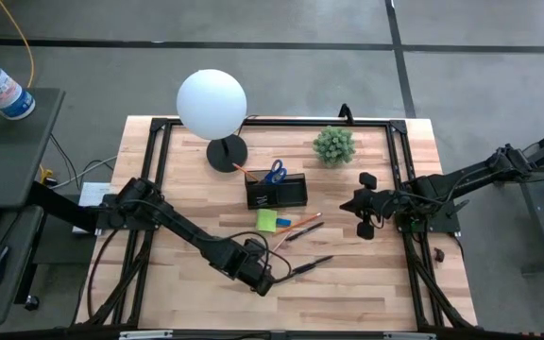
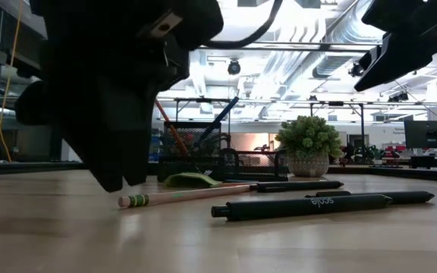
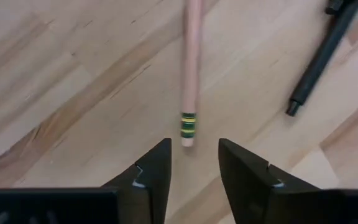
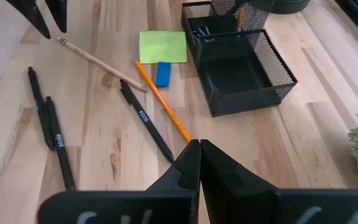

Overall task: Pick and place office supplies into organizer
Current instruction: Put the pink pencil into the top left side of the desk organizer

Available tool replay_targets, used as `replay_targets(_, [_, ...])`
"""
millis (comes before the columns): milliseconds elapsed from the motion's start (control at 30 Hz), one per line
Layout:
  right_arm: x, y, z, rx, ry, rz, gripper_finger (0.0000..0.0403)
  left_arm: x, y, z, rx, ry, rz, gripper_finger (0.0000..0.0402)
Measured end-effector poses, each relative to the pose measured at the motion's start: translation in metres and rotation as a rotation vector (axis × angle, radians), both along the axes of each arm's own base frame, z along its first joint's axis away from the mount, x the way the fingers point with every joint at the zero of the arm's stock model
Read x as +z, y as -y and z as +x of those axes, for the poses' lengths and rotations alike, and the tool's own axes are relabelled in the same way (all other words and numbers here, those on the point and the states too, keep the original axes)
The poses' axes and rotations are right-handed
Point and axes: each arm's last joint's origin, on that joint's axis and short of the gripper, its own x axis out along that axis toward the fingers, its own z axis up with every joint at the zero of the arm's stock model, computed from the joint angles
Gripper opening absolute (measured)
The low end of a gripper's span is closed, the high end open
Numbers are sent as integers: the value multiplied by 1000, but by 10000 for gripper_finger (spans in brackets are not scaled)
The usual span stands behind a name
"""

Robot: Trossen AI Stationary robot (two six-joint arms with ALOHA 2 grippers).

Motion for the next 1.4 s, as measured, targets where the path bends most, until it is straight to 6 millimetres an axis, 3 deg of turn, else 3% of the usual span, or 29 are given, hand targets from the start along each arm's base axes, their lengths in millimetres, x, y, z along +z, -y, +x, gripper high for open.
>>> replay_targets(267, [-1,-1,0,26,-11,45,0,-9,-2,9,-38,10,6,97])
replay_targets(767, [-1,-2,0,45,-17,59,0,-10,-4,11,-85,23,32,126])
replay_targets(1400, [-3,-1,-2,28,-38,27,0,-13,-2,11,-79,7,0,93])
